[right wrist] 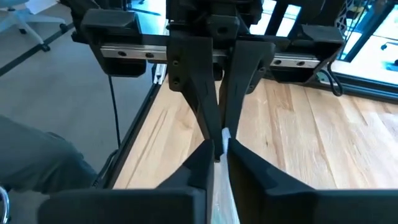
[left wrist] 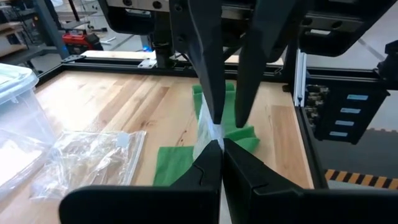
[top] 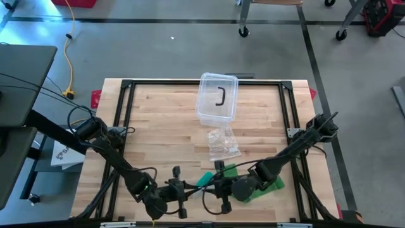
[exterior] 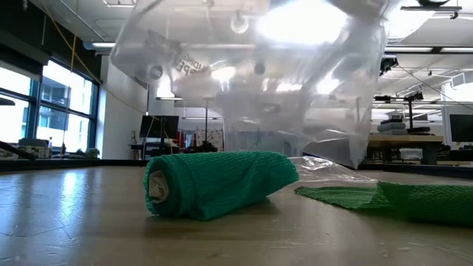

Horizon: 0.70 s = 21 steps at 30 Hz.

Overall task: Roll bandage
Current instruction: Open the transparent zip bag

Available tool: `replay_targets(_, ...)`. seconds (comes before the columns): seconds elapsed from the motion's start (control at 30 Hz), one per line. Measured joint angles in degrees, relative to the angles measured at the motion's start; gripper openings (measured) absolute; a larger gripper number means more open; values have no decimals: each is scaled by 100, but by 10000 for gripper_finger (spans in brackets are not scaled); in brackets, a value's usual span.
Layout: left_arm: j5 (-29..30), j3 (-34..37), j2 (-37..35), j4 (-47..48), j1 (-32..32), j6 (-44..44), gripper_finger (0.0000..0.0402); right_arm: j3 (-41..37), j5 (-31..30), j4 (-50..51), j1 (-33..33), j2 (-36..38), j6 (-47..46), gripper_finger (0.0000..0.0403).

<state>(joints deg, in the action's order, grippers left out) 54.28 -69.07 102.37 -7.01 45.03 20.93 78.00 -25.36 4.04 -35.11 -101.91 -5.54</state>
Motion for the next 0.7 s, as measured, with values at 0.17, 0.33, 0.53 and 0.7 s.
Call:
replay_targets(0.17,9,2,0,-4,46,0,0,0,-2,48,0,0,13,19)
replay_targets(0.33,84,2,0,-5,111,0,0,4,-5,411,0,0,-89,18)
replay_targets(0.53,252,2,0,-25,201,-2,0,2,8,972,-87,-2,-237,18)
replay_targets(0.7,242,2,0,-24,238,-42,0,-2,13,1545,-146,34,-681,18)
